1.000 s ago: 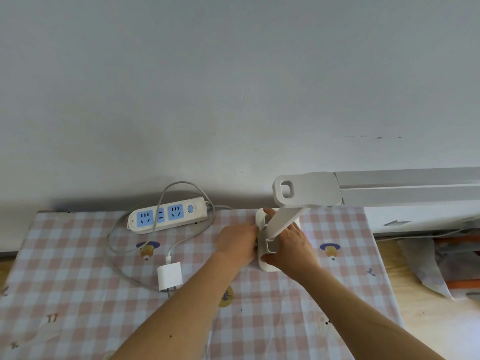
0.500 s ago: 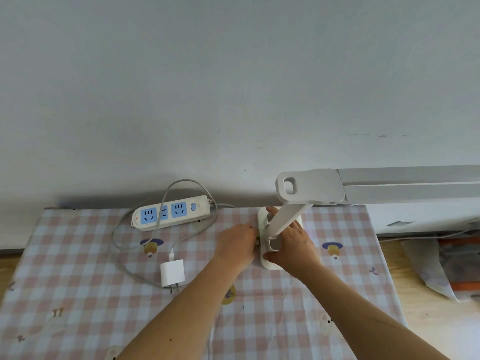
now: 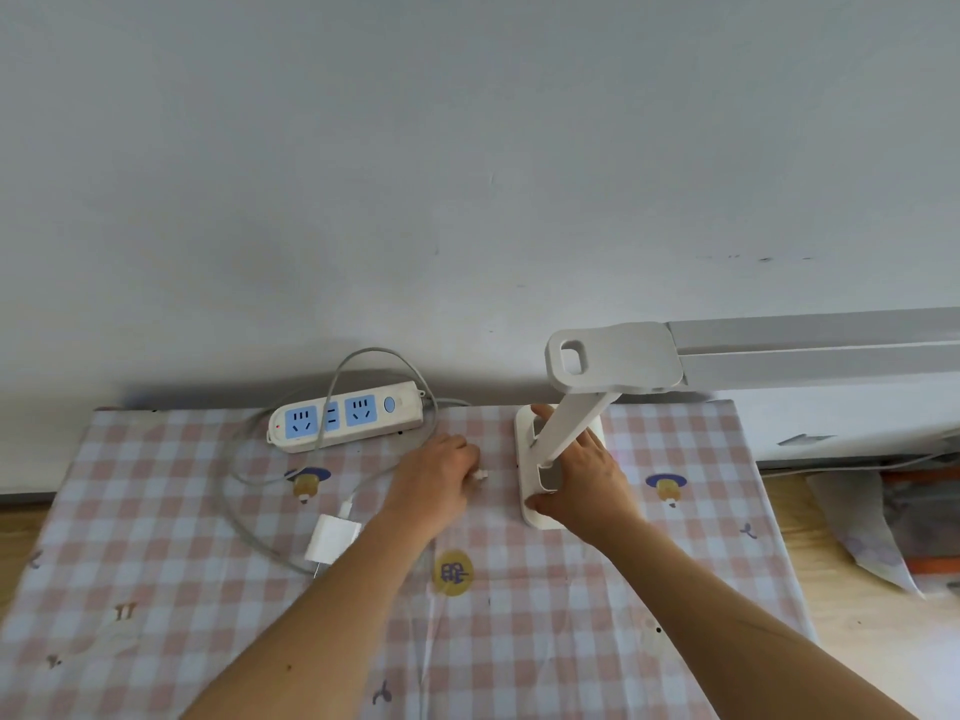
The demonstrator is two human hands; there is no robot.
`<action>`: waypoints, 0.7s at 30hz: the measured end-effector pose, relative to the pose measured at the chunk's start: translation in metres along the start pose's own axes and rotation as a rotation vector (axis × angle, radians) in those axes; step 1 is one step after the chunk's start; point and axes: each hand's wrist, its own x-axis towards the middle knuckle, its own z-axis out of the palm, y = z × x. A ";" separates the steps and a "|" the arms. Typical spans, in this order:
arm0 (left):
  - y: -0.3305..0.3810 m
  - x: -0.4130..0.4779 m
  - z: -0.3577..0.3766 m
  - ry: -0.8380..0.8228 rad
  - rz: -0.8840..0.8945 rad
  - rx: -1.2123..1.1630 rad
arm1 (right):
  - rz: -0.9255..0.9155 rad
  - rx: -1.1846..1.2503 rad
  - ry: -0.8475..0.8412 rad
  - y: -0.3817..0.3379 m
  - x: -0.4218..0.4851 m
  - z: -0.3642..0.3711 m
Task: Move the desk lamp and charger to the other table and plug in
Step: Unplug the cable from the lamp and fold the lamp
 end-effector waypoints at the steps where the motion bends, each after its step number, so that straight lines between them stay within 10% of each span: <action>1: -0.006 -0.002 -0.003 -0.009 0.010 0.002 | 0.004 0.000 0.000 0.000 0.000 0.000; 21: 0.047 0.001 -0.064 0.220 0.016 -0.210 | -0.024 0.039 0.208 -0.020 -0.040 -0.030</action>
